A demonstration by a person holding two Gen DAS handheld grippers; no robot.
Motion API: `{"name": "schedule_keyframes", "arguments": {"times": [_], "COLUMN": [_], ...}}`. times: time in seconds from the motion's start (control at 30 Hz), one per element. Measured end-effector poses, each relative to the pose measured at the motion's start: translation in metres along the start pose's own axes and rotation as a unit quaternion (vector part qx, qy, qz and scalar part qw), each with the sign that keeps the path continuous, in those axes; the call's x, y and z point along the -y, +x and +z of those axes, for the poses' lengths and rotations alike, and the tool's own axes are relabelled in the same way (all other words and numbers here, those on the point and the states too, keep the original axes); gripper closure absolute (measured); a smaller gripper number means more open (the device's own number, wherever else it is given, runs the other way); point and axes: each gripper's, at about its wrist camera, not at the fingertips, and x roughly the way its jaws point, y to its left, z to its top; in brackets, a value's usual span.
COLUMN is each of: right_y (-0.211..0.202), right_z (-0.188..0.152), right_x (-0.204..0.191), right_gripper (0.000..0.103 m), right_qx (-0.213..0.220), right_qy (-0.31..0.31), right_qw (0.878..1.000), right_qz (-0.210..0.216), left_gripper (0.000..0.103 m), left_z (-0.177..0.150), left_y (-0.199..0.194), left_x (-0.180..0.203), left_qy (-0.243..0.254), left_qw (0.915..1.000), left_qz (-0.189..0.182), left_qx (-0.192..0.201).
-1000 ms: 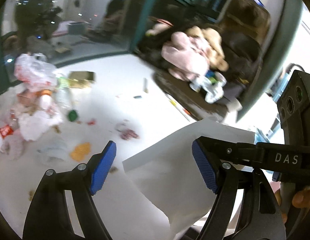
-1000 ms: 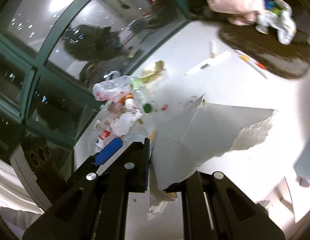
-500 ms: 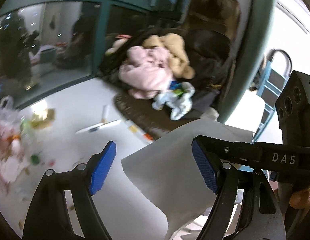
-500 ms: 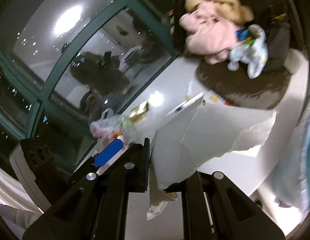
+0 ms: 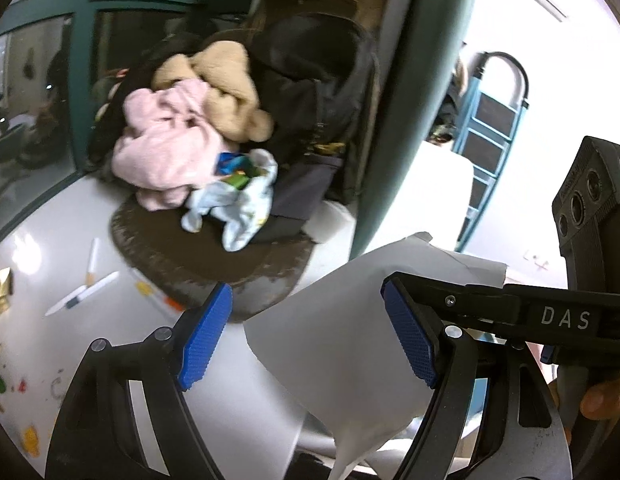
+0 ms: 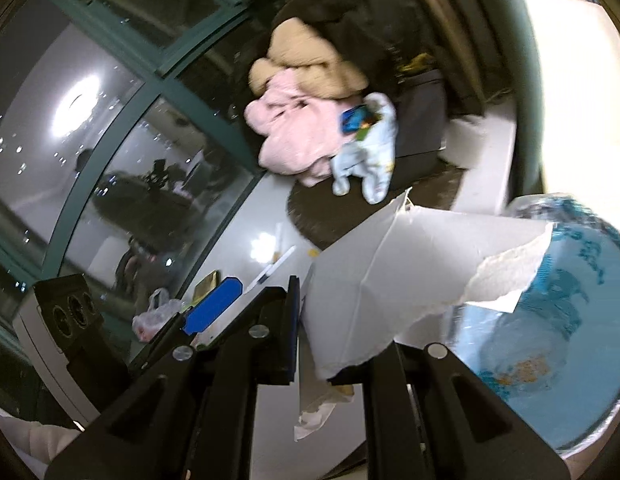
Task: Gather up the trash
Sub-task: 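Lift the napkin with the right gripper and carry it to the trash bin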
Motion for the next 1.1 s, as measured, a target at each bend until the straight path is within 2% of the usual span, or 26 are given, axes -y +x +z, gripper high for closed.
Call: {"name": "schedule_keyframes", "arguments": {"times": [0.4,0.77,1.1], "right_y": [-0.029,-0.031,-0.048], "right_z": [0.011,0.005,0.006], "right_x": [0.040,0.059,0.083], "right_gripper": [0.092,0.092,0.092], "right_qx": [0.026,0.018,0.035], "right_qy": [0.032,0.057,0.084], "right_qw": [0.998,0.997,0.994], "right_qz": [-0.037,-0.046,-0.053], "left_gripper": [0.027,0.027,0.027], "left_z": [0.008,0.000,0.000], "left_y": [0.034,0.049,0.062], "left_x": [0.046,0.057,0.083], "left_qy": [0.030,0.035,0.051], "left_qw": [0.9984,0.9972,0.9949], "left_qz": [-0.045,-0.051,-0.070], "left_qx": [-0.016,-0.042,-0.051]}}
